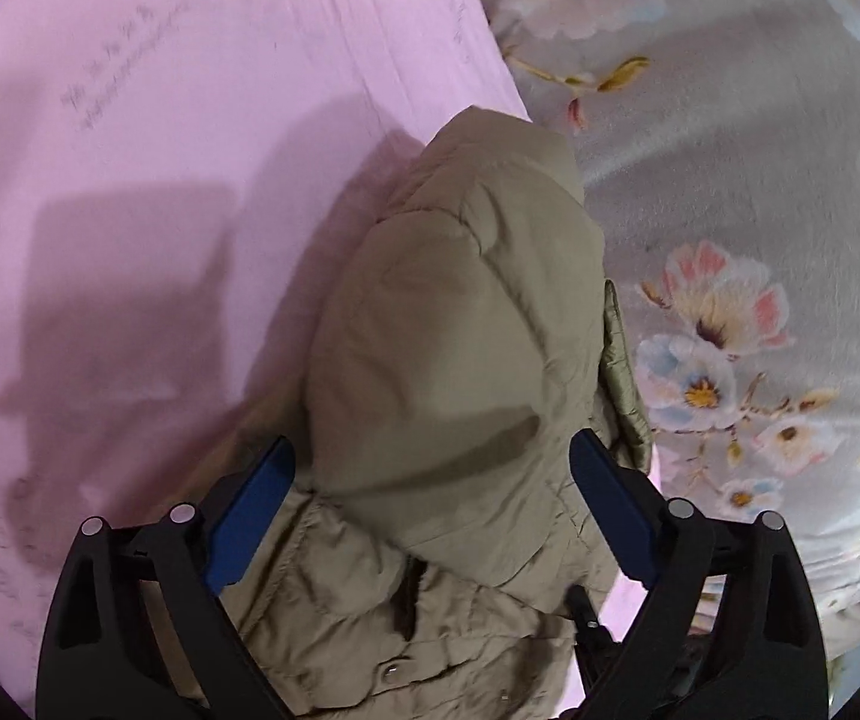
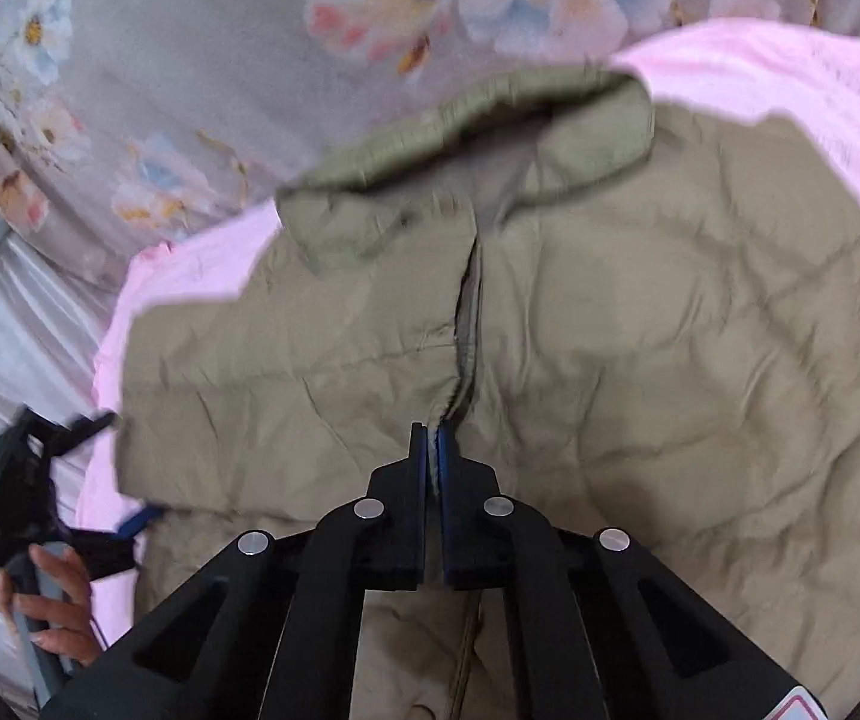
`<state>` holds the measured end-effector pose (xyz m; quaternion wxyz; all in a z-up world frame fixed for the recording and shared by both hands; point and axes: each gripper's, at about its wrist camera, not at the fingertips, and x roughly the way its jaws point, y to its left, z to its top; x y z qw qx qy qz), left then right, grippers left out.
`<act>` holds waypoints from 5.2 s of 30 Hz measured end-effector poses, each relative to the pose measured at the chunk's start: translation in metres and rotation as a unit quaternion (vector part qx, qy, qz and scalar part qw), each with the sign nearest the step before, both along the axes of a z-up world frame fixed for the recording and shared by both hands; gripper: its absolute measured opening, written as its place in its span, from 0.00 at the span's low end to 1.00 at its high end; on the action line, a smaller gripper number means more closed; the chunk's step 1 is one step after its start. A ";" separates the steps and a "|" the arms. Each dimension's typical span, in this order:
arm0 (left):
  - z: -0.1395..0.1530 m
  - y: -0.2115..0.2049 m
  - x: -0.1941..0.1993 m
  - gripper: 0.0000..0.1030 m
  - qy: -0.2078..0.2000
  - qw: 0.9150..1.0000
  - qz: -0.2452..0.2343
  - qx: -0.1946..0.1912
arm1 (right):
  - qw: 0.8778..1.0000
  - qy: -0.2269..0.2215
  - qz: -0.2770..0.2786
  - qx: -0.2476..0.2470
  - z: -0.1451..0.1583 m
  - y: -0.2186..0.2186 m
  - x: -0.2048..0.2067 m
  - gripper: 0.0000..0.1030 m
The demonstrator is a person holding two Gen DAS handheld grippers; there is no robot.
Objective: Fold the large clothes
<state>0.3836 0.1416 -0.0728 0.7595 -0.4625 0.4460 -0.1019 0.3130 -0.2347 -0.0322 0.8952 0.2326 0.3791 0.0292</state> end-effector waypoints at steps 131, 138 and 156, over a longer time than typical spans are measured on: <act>-0.024 -0.230 0.057 0.13 -0.094 0.849 -0.129 0.503 | 0.993 0.036 -0.061 -0.090 -0.036 -0.065 0.057 0.07; 0.041 -0.189 0.051 0.65 -0.138 0.886 -0.097 0.432 | 0.997 -0.027 -0.075 -0.006 0.014 -0.086 0.026 0.31; 0.001 -0.204 0.137 0.34 -0.014 0.929 -0.162 0.332 | 0.993 0.040 -0.076 0.086 -0.019 -0.089 0.104 0.00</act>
